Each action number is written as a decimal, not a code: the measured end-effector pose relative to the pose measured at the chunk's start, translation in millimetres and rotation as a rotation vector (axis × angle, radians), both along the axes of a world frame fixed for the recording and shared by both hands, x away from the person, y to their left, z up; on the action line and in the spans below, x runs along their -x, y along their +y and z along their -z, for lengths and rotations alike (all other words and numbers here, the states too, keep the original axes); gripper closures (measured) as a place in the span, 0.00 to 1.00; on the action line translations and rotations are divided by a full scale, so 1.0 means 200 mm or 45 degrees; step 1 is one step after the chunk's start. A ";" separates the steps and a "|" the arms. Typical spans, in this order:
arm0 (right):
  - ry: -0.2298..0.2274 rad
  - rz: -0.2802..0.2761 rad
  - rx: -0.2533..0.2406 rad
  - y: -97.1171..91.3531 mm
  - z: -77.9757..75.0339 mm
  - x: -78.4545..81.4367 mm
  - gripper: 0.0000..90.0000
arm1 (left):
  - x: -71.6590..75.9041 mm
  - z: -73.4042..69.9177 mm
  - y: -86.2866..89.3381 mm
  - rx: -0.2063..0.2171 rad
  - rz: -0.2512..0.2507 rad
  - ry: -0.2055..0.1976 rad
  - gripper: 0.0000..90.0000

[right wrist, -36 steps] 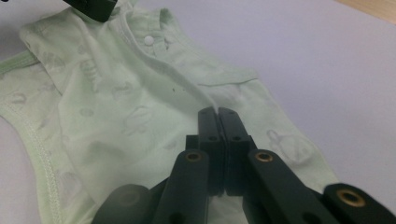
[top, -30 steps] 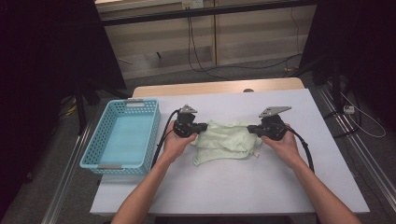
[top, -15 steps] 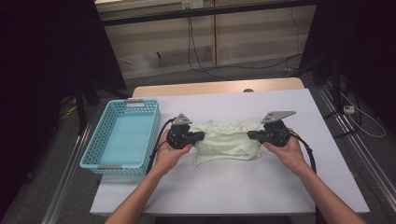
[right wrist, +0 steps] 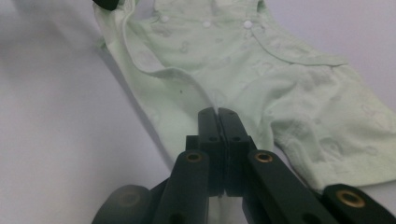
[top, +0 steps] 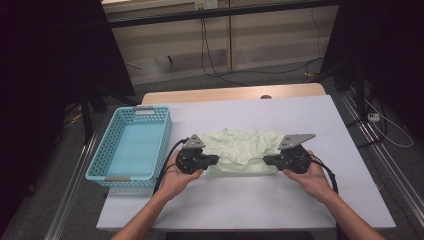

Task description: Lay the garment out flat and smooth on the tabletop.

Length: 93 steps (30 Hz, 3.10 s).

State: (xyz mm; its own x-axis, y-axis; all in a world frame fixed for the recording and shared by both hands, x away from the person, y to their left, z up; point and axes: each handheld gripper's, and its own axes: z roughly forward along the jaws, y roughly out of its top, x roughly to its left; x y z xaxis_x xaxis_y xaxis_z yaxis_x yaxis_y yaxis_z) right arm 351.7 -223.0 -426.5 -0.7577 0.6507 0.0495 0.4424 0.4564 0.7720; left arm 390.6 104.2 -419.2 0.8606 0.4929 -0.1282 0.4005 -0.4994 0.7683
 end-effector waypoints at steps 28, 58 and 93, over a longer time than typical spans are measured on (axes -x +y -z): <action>0.088 -0.156 0.095 0.05 0.12 0.20 0.85 | 0.11 0.04 0.04 0.038 -0.015 -0.016 0.70; 0.114 0.109 0.102 -0.09 0.13 0.11 0.82 | 0.25 0.13 0.01 -0.161 0.166 0.055 0.74; 0.158 0.053 0.112 -0.07 0.11 0.17 0.89 | 0.28 0.12 0.02 -0.178 0.218 0.082 0.98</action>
